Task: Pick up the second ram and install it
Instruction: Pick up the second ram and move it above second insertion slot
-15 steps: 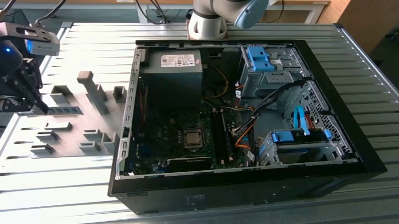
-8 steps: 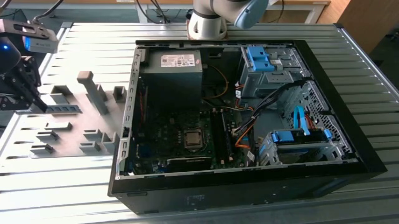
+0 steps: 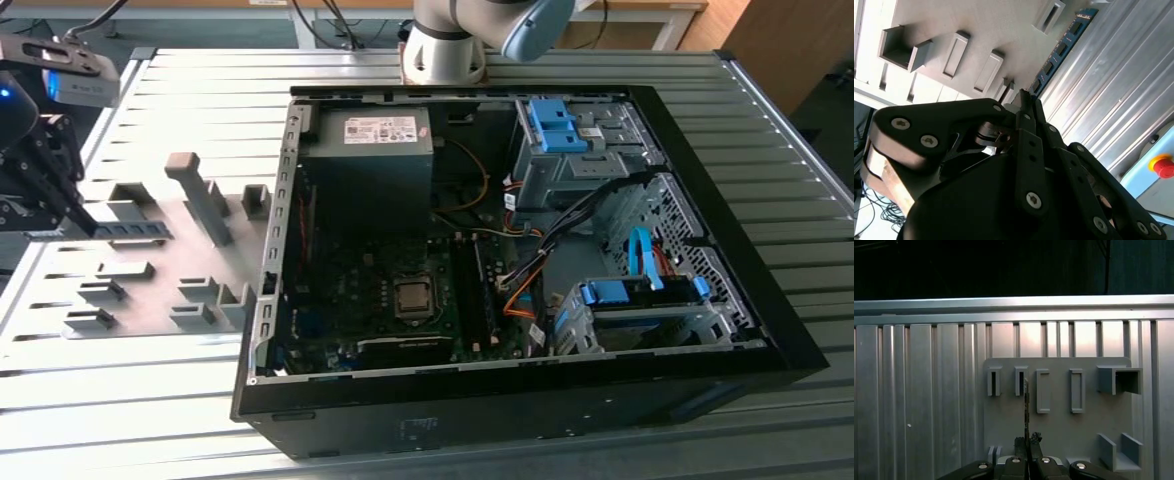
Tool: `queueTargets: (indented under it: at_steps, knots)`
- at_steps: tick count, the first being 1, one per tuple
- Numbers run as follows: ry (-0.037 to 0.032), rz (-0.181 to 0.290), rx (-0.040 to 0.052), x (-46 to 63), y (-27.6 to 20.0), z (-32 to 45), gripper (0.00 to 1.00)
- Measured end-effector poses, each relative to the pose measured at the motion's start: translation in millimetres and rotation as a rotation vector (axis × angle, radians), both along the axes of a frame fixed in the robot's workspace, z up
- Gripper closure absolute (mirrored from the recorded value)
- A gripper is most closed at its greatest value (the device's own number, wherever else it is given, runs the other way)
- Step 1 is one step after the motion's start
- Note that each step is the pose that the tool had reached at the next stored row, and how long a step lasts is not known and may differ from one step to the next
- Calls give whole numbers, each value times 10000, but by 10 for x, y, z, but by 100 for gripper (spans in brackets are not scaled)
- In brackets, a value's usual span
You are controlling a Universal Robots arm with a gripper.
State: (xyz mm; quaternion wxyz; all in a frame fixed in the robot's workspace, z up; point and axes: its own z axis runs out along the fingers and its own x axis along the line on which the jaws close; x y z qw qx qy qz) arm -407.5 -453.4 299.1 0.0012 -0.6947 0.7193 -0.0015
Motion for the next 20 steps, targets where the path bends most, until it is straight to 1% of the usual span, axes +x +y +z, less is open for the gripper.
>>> queueTargets:
  at_steps: [9,20]
  knots:
    - [1,0,-1,0,0,75,86]
    - [1,0,-1,0,0,131,86]
